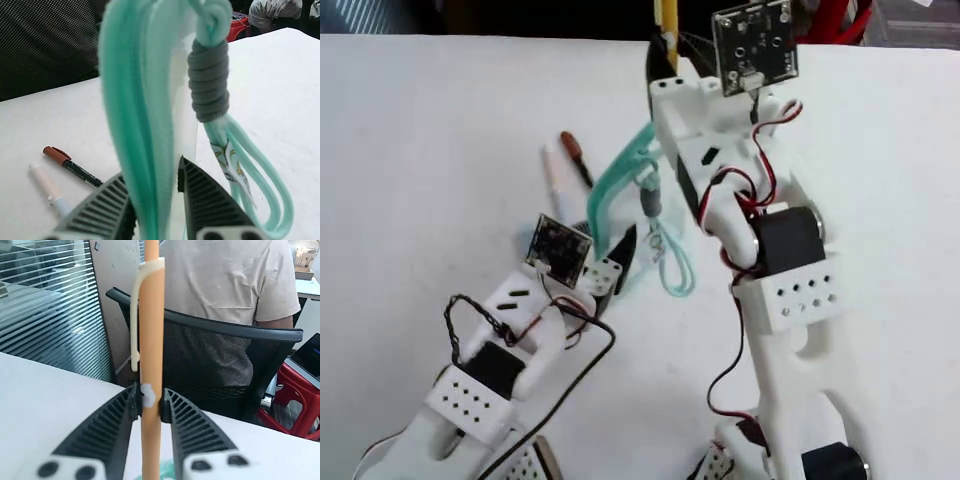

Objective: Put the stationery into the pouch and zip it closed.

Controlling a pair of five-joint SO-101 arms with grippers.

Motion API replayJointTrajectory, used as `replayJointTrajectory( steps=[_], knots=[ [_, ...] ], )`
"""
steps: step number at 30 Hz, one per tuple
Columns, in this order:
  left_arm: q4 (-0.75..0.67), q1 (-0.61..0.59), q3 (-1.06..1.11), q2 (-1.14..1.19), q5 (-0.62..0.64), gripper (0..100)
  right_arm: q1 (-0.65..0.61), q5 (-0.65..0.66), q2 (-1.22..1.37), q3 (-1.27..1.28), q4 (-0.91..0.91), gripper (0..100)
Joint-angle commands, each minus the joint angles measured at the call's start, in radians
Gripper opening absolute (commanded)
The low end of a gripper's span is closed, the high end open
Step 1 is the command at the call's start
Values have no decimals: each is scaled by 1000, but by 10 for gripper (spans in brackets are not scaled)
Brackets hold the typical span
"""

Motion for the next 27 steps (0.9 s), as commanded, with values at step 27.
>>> replayJointTrajectory(
  steps=[27],
  knots=[
    [-28, -2, -8, 7, 9, 116, 18, -11, -107, 49, 124, 235]
  ],
)
